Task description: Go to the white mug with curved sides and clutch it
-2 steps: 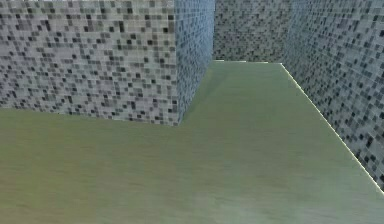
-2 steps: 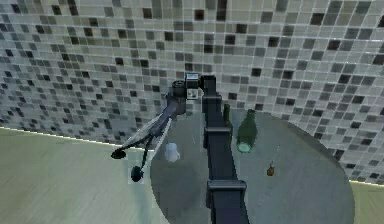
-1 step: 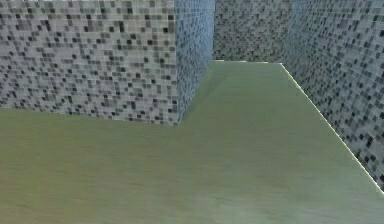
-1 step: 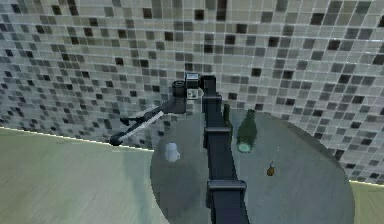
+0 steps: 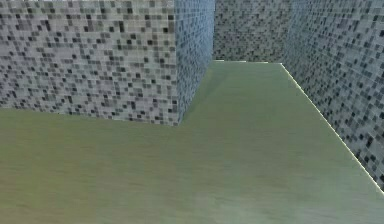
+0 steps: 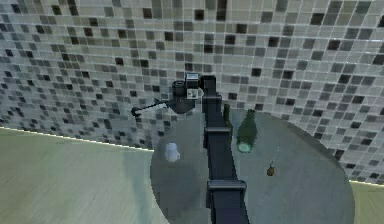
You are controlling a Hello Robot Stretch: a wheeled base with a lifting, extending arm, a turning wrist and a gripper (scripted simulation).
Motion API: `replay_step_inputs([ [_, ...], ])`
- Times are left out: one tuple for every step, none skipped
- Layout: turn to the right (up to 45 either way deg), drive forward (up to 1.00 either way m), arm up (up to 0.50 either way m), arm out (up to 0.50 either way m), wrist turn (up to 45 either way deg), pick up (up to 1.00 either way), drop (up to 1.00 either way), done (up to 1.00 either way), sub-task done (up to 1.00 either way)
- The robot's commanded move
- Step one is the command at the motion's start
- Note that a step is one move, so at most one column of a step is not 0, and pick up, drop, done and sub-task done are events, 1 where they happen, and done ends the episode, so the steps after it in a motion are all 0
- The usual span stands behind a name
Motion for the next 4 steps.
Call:
replay_step_inputs([
  [0.0,0.00,0.00,0.00,36.0,0.00,0.00,0.00,0.00],
  [0.0,0.00,-0.30,0.00,0.0,0.00,0.00,0.00,0.00],
  [0.0,0.00,0.00,0.00,0.0,1.00,0.00,0.00,0.00],
  [0.0,0.00,0.10,0.00,0.0,0.00,0.00,0.00,0.00],
])
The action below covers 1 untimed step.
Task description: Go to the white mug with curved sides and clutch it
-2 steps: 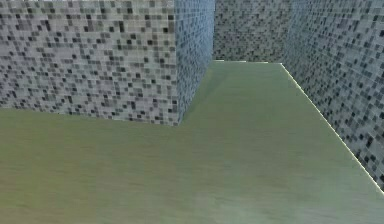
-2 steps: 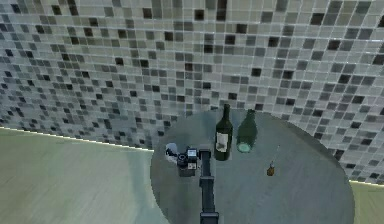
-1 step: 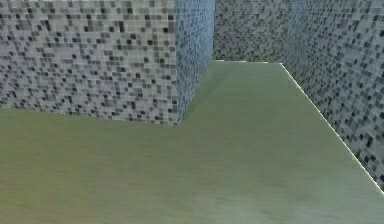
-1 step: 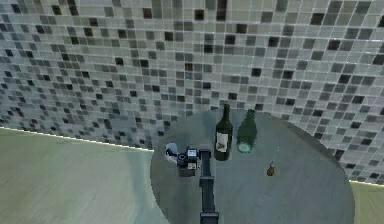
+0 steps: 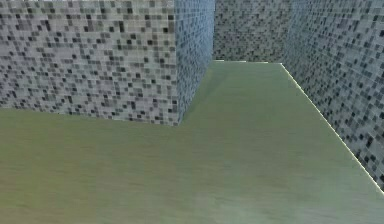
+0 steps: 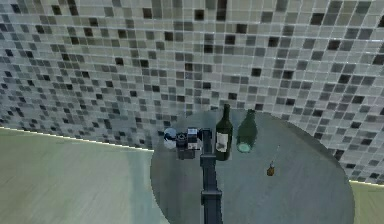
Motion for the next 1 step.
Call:
replay_step_inputs([
  [0.0,0.00,0.00,0.00,0.0,0.00,0.00,1.00,0.00],
])
